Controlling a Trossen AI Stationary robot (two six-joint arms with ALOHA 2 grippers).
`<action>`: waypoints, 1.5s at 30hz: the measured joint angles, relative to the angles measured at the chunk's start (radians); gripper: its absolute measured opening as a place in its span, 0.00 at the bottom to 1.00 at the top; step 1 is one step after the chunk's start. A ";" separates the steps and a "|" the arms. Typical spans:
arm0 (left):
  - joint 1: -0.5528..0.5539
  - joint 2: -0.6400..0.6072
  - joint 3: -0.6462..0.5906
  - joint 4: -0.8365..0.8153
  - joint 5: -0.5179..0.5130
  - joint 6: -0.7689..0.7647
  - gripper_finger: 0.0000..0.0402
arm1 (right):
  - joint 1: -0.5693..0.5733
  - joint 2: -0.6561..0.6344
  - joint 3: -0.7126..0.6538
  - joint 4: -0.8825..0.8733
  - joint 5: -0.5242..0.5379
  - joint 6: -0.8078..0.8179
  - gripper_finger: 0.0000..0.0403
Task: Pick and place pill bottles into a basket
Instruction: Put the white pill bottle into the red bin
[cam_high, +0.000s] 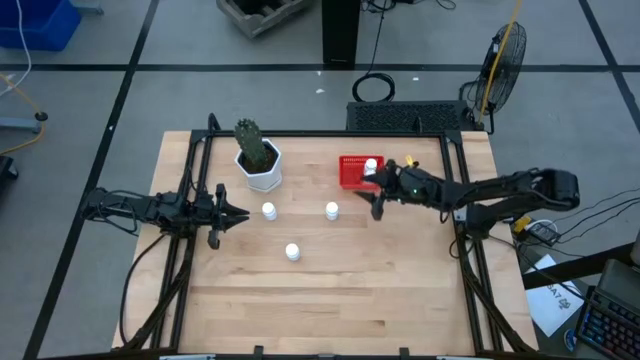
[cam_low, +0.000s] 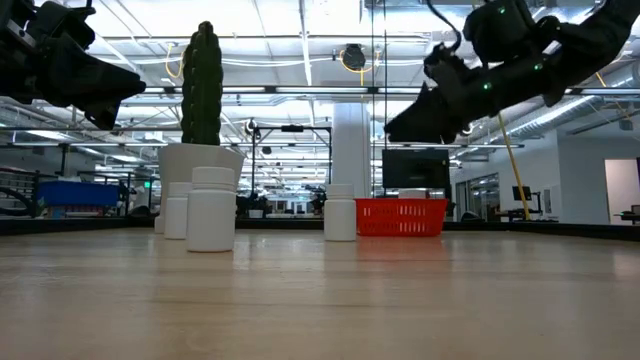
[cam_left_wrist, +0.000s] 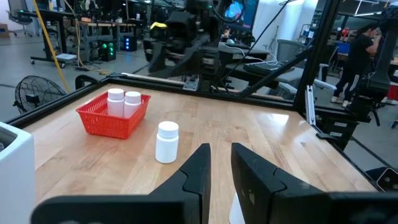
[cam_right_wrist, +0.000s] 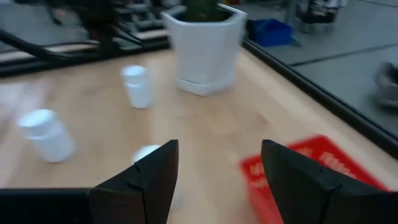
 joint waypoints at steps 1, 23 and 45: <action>0.000 0.000 0.000 0.000 0.000 0.000 0.17 | 0.020 0.000 0.000 0.012 0.000 0.008 0.55; 0.000 0.000 0.000 0.000 0.000 0.000 0.17 | 0.441 0.046 0.001 0.195 0.085 0.016 0.53; 0.000 0.000 0.000 0.000 0.000 0.000 0.17 | 0.523 -0.550 -0.146 -0.255 0.266 -0.015 0.00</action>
